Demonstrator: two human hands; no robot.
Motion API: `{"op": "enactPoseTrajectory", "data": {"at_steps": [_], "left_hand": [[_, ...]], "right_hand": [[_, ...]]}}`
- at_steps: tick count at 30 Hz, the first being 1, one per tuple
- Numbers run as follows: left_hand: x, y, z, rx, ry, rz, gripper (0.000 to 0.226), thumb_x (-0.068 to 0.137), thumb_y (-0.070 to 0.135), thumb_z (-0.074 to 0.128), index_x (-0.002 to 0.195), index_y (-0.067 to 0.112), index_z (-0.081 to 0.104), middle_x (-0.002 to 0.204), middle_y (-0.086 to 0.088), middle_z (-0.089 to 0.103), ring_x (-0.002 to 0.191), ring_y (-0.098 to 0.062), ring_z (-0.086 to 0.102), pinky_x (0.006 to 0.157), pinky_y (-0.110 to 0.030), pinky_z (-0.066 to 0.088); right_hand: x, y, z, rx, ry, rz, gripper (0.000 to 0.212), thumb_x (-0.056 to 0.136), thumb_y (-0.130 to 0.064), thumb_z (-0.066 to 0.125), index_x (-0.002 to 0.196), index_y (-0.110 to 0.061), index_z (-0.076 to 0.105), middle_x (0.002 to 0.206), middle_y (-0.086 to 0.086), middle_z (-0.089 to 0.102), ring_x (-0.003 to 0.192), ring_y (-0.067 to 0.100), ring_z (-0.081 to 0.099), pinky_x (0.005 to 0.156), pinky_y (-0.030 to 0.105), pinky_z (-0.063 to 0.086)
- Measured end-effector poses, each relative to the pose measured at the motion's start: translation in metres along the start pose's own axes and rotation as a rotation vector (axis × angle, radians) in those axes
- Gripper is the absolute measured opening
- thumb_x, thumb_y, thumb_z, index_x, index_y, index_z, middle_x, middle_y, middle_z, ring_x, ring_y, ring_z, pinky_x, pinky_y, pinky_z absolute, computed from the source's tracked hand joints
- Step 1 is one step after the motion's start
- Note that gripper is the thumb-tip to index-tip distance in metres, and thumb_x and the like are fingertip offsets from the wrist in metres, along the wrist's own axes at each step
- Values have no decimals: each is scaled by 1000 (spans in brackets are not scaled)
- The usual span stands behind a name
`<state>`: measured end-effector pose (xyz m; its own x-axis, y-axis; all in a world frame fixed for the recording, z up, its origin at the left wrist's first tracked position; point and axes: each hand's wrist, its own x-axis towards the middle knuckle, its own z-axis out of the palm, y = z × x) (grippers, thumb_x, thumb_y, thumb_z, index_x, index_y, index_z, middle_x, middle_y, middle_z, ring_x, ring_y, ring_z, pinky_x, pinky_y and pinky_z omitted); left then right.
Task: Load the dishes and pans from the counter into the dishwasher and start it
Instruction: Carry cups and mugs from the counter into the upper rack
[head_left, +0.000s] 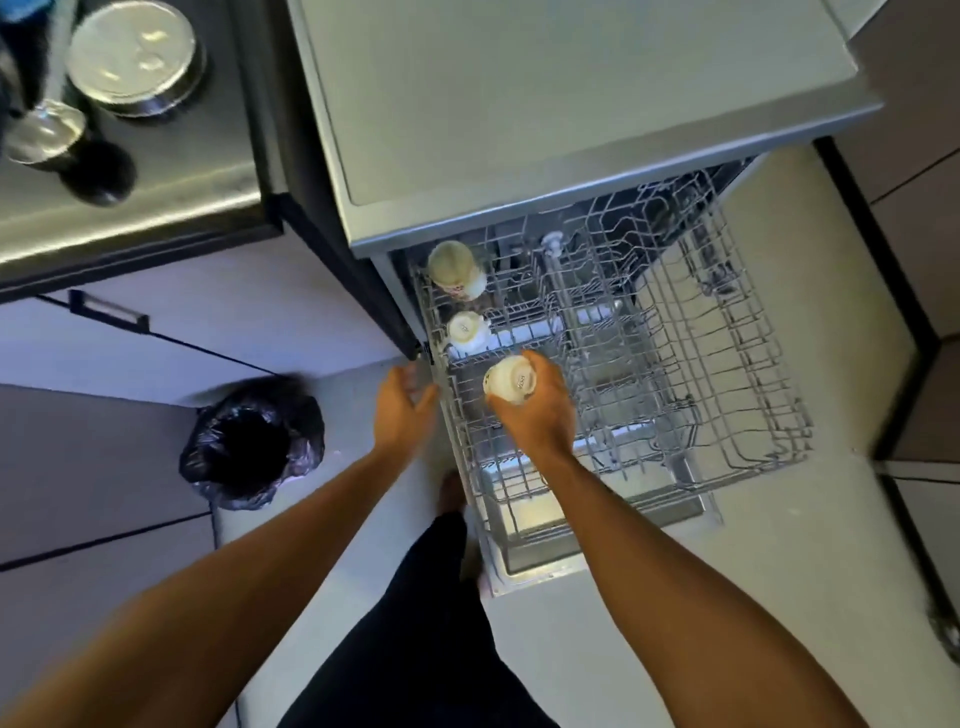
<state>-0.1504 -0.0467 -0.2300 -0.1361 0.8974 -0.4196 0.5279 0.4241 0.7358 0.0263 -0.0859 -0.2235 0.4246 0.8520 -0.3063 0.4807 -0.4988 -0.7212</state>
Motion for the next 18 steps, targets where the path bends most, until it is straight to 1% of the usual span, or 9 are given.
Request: {"op": "enactPoseTrajectory", "data": {"at_steps": [3, 5, 7, 9, 10, 12, 14, 15, 18], "left_hand": [[22, 12, 21, -123, 22, -91, 40, 93, 21, 64, 128, 8, 49, 110, -2, 56, 97, -19, 58, 75, -22, 45], [39, 12, 29, -141, 23, -125, 38, 94, 20, 64, 127, 10, 48, 107, 0, 57, 93, -17, 59, 76, -23, 47], [50, 11, 31, -131, 16, -121, 35, 92, 20, 67, 122, 14, 50, 107, -3, 63, 90, -19, 65, 71, -21, 51], [60, 6, 33, -51, -1, -91, 28, 91, 20, 66, 116, 16, 54, 105, -6, 67, 84, -18, 67, 62, -12, 48], [63, 3, 34, -12, -16, -71, 26, 91, 22, 65, 114, 16, 55, 105, -6, 67, 83, -19, 67, 60, -12, 46], [67, -1, 35, 51, -38, -46, 30, 90, 30, 62, 117, 19, 56, 108, -7, 65, 88, -25, 67, 69, -25, 51], [67, -1, 37, 84, -41, -22, 35, 89, 30, 57, 122, 18, 56, 114, -8, 60, 94, -30, 64, 80, -37, 53], [66, 0, 39, 89, -30, -15, 35, 89, 26, 56, 123, 16, 56, 115, -9, 57, 96, -31, 63, 83, -39, 52], [65, 4, 43, 95, -12, -23, 31, 92, 13, 54, 123, 10, 55, 118, -12, 52, 100, -28, 57, 85, -36, 49]], "right_hand": [[25, 10, 15, -91, -75, -51, 84, 64, -27, 91, 133, -35, 45, 129, -3, 56, 104, 24, 63, 79, 41, 56], [42, 16, 29, -172, -126, -111, 83, 64, -24, 89, 132, -35, 44, 129, 0, 55, 103, 30, 64, 80, 46, 57], [55, 19, 36, -254, -179, -181, 81, 65, -24, 88, 134, -30, 48, 130, 1, 56, 101, 32, 65, 78, 45, 57], [66, 22, 43, -340, -231, -241, 81, 66, -26, 87, 137, -29, 48, 131, 0, 55, 102, 31, 65, 78, 42, 56], [69, 24, 46, -382, -261, -265, 81, 67, -27, 86, 138, -30, 47, 132, -1, 54, 102, 30, 65, 78, 41, 56], [72, 26, 52, -457, -328, -281, 81, 68, -25, 84, 138, -33, 45, 131, -3, 53, 100, 29, 66, 76, 39, 55], [70, 27, 55, -506, -351, -296, 79, 69, -21, 81, 137, -35, 43, 130, -4, 53, 97, 29, 67, 73, 38, 55], [69, 29, 57, -519, -345, -307, 79, 70, -19, 80, 137, -35, 43, 129, -4, 53, 95, 29, 67, 71, 38, 56], [65, 31, 62, -518, -331, -353, 79, 72, -13, 77, 140, -35, 43, 131, -4, 54, 94, 27, 66, 70, 39, 58]]}}
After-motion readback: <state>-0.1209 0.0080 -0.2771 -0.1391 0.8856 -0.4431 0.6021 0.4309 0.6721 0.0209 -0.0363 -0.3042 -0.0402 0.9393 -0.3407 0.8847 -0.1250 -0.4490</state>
